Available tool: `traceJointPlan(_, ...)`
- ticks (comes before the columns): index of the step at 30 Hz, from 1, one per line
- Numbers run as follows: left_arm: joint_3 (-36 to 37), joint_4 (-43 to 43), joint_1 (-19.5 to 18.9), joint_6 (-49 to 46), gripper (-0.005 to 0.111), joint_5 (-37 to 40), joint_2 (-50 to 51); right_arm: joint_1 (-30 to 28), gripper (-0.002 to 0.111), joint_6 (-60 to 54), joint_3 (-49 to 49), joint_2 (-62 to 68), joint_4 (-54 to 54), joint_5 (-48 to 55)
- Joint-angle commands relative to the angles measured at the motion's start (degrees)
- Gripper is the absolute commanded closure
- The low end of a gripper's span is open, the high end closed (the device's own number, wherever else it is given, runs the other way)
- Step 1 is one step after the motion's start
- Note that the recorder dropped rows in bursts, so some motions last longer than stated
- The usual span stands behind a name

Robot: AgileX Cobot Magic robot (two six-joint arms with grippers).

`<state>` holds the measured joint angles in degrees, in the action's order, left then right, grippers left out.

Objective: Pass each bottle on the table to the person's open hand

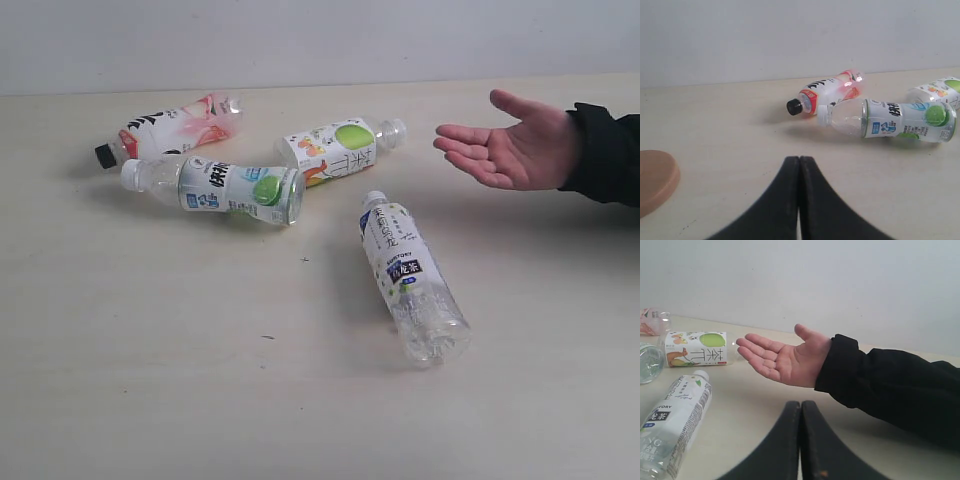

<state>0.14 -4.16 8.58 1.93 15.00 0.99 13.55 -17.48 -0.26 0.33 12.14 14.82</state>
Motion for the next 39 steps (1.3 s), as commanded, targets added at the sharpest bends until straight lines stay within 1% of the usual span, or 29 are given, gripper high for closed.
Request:
traceJointPlan(1,-0.1,0.7,-0.1,0.6,0.107,-5.1,-0.4,-0.2,0.108,-0.3,0.3,-0.3,-0.1,-0.7)
traceJointPlan(3,-0.1,0.7,-0.1,3.1,0.107,-12.3,-0.4,-0.2,0.108,-0.3,0.3,-0.3,-0.1,-0.7)
traceJointPlan(4,-0.1,0.7,-0.1,6.0,0.107,-16.9,-0.4,-0.2,0.108,-0.3,0.3,-0.3,-0.1,-0.7)
traceJointPlan(8,-0.1,0.7,-0.1,22.1,0.107,-32.6,-0.4,-0.2,0.108,-0.3,0.3,-0.3,-0.1,-0.7)
traceJointPlan(11,-0.1,0.7,-0.1,31.6,0.107,-44.7,-0.2,-0.2,0.108,-0.3,0.3,-0.3,-0.1,-0.7)
traceJointPlan(13,-1.0,0.7,-0.1,34.8,0.107,-49.1,-0.2,-0.2,0.108,-0.3,0.3,-0.3,-0.1,-0.7)
traceJointPlan(15,-5.2,0.3,-0.1,35.9,0.107,-47.9,0.6,-0.2,0.108,-0.3,0.3,-0.3,-0.1,-0.7)
traceJointPlan(17,-11.8,-0.1,-0.1,35.5,0.107,-40.8,3.2,-0.2,0.108,-0.3,0.3,-0.3,-0.1,-0.7)
traceJointPlan(19,-18.6,-0.3,-0.1,32.5,0.107,-31.9,7.7,-0.2,0.108,-0.3,0.3,-0.3,-0.1,-0.7)
traceJointPlan(20,-22.3,-1.3,-0.1,30.7,0.107,-27.5,10.8,-0.2,0.108,-0.3,0.3,-0.3,-0.1,-0.7)
traceJointPlan(22,-29.3,-5.1,-0.1,30.1,0.107,-19.5,18.1,-0.2,0.108,-0.3,0.3,-0.3,-0.1,-0.7)
traceJointPlan(24,-35.5,-7.6,-0.1,30.0,0.107,-8.9,26.2,-0.2,0.108,-0.3,0.3,-0.3,-0.1,-0.7)
traceJointPlan(26,-40.5,-7.2,0.2,28.7,0.107,1.6,33.5,-0.2,0.108,-0.3,0.3,-0.3,-0.1,-0.7)
traceJointPlan(28,-44.9,-3.2,1.3,24.7,0.107,12.7,40.4,-0.2,0.108,-0.3,0.3,-0.3,-0.1,-0.7)
traceJointPlan(29,-47.1,0.5,2.2,20.6,0.107,17.3,43.9,-0.2,0.108,-0.3,0.3,-0.3,-0.1,-0.7)
traceJointPlan(31,-51.4,8.3,4.5,11.0,0.107,24.9,50.4,-0.2,0.108,-0.3,0.3,-0.3,-0.1,-0.7)
traceJointPlan(32,-53.2,13.9,5.8,5.1,0.107,28.9,53.4,-0.2,0.108,-0.3,0.3,-0.3,-0.1,-0.7)
traceJointPlan(34,-56.1,21.6,8.4,-3.0,0.107,33.1,58.5,-0.2,0.108,-0.3,0.3,-0.3,-0.1,-0.7)
traceJointPlan(35,-57.8,24.5,10.6,-6.2,0.107,35.6,61.5,-0.2,0.108,-0.3,0.3,-0.3,-0.1,-0.7)
traceJointPlan(36,-59.0,25.5,12.2,-7.8,0.107,36.9,63.6,-0.2,0.108,-0.3,0.3,-0.3,-0.1,-0.7)
traceJointPlan(37,-61.6,23.7,16.9,-7.3,0.107,39.2,68.2,-0.2,0.108,-0.3,0.3,-0.3,-0.1,-0.7)
traceJointPlan(38,-62.4,21.9,18.9,-5.9,0.107,39.7,69.8,-0.2,0.108,-0.3,0.3,-0.3,-0.1,-0.7)
traceJointPlan(39,-64.2,16.9,23.7,-0.3,0.107,39.8,73.8,-0.2,0.108,-0.3,0.3,-0.3,-0.1,-0.7)
